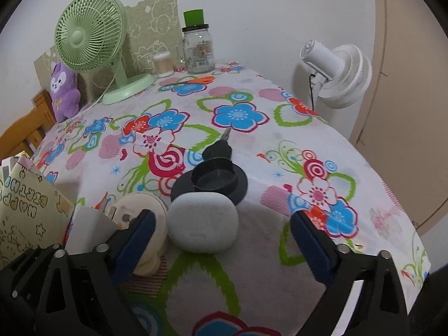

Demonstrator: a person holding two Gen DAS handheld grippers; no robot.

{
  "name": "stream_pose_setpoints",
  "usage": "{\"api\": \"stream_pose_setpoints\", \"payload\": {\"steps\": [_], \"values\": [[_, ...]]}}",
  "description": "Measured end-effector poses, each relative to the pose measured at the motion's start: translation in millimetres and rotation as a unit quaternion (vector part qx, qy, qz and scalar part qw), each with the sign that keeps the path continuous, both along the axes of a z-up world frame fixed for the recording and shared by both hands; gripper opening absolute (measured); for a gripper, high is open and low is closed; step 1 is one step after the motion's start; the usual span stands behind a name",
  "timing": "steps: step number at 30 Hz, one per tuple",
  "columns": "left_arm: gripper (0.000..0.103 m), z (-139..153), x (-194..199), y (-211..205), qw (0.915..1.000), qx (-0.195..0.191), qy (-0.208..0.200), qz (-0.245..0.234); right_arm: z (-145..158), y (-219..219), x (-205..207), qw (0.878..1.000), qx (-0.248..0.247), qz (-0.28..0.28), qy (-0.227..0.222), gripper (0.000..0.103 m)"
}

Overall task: Organize rigid objects
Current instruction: 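Grasp the white earbud case with the right tool while the left holds the cube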

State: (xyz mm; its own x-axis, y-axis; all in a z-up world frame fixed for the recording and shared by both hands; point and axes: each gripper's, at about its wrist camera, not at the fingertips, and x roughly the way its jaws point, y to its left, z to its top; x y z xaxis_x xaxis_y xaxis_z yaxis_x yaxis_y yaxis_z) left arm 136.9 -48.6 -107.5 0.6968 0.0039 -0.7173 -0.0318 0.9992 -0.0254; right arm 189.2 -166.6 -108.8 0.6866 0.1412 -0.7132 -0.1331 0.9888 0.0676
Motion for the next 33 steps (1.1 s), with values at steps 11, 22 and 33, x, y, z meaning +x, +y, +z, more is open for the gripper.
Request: {"api": "stream_pose_setpoints", "payload": {"steps": [11, 22, 33], "values": [[0.025, 1.0, -2.1, -5.5, 0.9998, 0.019, 0.001, -0.005, -4.7, -3.3, 2.3, 1.0, 0.008, -0.01, 0.023, 0.058], [0.025, 6.7, -17.2, -15.5, 0.9995, 0.015, 0.01, -0.025, 2.1, -13.5, -19.8, 1.0, -0.002, -0.02, 0.019, 0.058], [0.025, 24.4, -42.8, -21.1, 0.9991, 0.02, -0.01, -0.035, 20.3, -19.4, -50.3, 1.0, 0.004, -0.03, 0.0, 0.058]]}}
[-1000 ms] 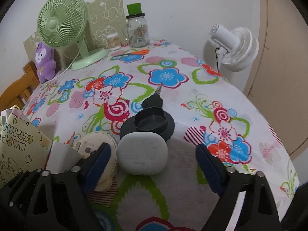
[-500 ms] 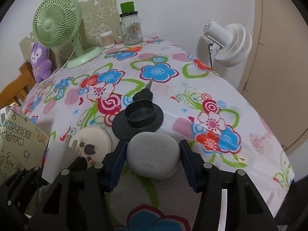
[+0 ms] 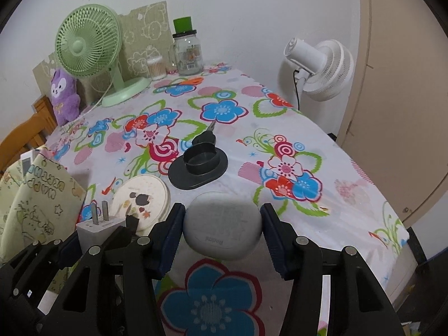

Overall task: Organize rigid objects
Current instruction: 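Grasp the white earbud case with the right tool while the left holds the cube, then carry the cube with the left tool while the right carries the earbud case to the box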

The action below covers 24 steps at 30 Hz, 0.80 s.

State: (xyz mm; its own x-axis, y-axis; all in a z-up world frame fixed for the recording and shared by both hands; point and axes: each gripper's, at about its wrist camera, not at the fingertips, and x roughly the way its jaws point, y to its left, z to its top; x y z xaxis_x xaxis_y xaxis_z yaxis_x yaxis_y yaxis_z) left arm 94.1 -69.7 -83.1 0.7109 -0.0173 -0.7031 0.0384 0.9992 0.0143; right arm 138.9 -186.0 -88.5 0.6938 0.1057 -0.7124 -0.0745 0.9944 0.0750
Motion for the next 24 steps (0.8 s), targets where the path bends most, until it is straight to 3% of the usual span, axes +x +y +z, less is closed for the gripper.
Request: {"api": "stream_pose_setpoints", "payload": {"steps": [24], "values": [[0.025, 46.6, -49.2, -4.5, 0.999, 0.0, -0.043, -0.006, 49.8, -0.7, -59.6, 0.999, 0.004, 0.005, -0.046, 0.058]]}}
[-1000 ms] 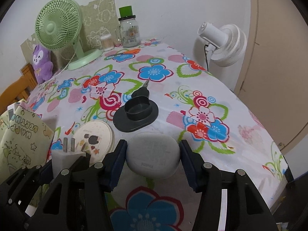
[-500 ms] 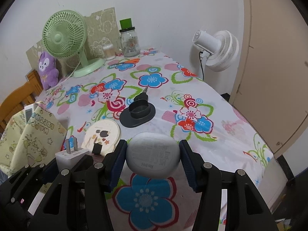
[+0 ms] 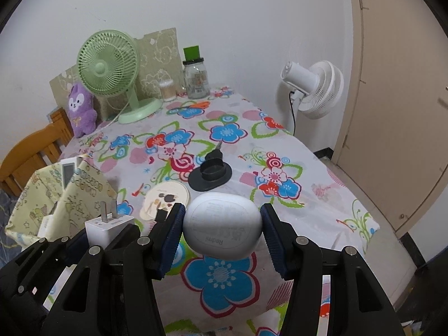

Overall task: Organize rigid objects
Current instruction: 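Carry the cube with the left tool while the right carries the earbud case to the box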

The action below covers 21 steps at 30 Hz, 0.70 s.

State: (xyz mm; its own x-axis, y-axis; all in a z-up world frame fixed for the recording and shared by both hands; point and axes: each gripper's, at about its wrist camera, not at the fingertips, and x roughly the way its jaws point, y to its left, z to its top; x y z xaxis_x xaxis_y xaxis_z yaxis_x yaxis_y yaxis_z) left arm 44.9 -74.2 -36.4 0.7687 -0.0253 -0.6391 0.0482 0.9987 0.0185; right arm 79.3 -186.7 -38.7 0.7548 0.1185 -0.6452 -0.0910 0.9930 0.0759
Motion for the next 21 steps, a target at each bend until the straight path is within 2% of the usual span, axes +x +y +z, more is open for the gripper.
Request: {"api": "stream_pose_setpoints", "payload": {"steps": [21], "values": [[0.025, 45.9, -25.3, 13.9, 0.9996, 0.008, -0.024, -0.013, 52.2, 21.2, -33.0, 0.999, -0.014, 0.016, -0.035, 0.058]]}}
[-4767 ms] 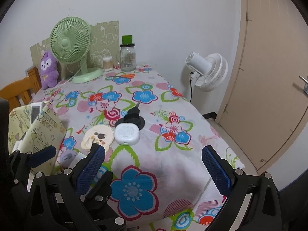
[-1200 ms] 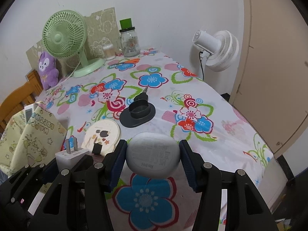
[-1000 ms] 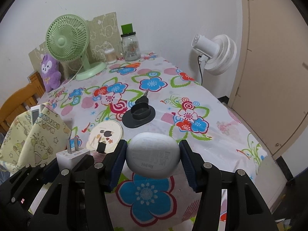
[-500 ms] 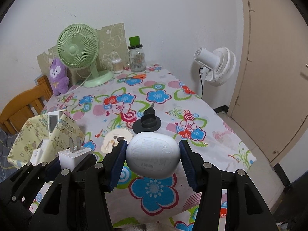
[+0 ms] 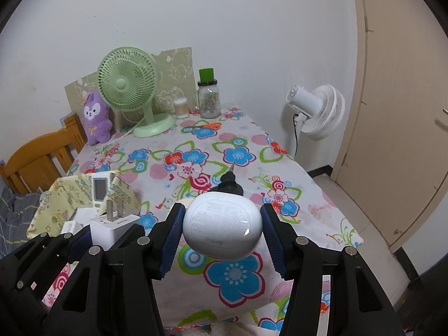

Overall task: Organize rigid objects
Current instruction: 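Carry the cube with the left tool while the right carries the earbud case to the box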

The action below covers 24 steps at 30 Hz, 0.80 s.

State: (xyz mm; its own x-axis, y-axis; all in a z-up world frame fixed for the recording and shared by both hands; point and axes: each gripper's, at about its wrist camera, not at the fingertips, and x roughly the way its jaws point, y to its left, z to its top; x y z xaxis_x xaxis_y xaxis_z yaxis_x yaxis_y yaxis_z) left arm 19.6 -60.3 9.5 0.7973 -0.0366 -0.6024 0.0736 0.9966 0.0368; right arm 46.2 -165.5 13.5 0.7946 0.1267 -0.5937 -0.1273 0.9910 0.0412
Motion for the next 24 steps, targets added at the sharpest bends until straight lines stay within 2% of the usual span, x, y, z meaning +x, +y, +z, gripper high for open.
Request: {"api": "stream_pose_setpoints", "payload": {"steps": [8, 24], "values": [[0.025, 13.5, -7.1, 7.3, 0.9999, 0.002, -0.01, -0.003, 17.4, 9.9, -11.5, 1.0, 0.0, 0.004, -0.013, 0.058], [0.025, 18.9, 0.2, 37.5, 1.0, 0.0, -0.008, -0.003, 28.0, 40.1, -6.7, 1.0, -0.013, 0.01, -0.021, 0.058]]}}
